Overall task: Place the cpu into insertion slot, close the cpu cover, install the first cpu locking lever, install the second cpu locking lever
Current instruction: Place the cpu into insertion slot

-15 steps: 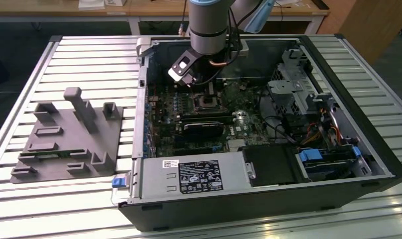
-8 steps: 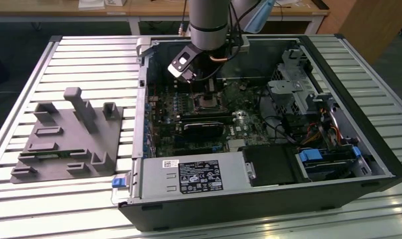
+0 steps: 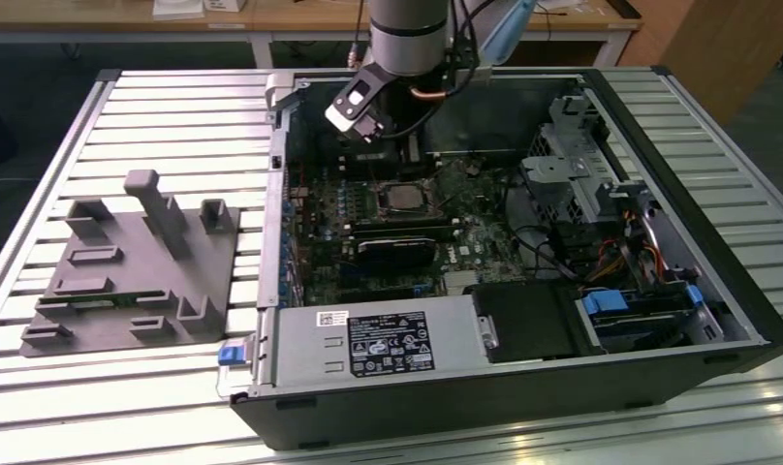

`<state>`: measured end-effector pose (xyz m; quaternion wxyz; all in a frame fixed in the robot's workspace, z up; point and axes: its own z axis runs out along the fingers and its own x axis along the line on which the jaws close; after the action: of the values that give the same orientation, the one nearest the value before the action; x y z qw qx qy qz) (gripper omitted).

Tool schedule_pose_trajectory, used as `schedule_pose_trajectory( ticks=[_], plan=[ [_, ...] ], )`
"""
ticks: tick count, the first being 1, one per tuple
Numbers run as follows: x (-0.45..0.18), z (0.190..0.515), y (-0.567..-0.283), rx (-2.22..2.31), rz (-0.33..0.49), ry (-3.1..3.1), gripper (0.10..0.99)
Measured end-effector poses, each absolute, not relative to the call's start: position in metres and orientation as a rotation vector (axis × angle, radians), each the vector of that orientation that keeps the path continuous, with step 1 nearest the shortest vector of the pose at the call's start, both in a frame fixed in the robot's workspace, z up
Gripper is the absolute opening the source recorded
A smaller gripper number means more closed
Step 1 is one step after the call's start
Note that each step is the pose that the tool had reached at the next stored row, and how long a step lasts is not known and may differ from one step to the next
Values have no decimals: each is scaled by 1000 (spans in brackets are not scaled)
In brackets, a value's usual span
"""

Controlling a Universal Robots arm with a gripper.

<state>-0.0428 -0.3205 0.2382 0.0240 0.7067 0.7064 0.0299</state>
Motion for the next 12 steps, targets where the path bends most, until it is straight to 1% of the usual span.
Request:
schedule_pose_trajectory(
  ticks=[6,12],
  plan=[
    [-43,255,-320,2186,94,2185,106],
    [-43,257,-320,2186,94,2185,106]
  ],
)
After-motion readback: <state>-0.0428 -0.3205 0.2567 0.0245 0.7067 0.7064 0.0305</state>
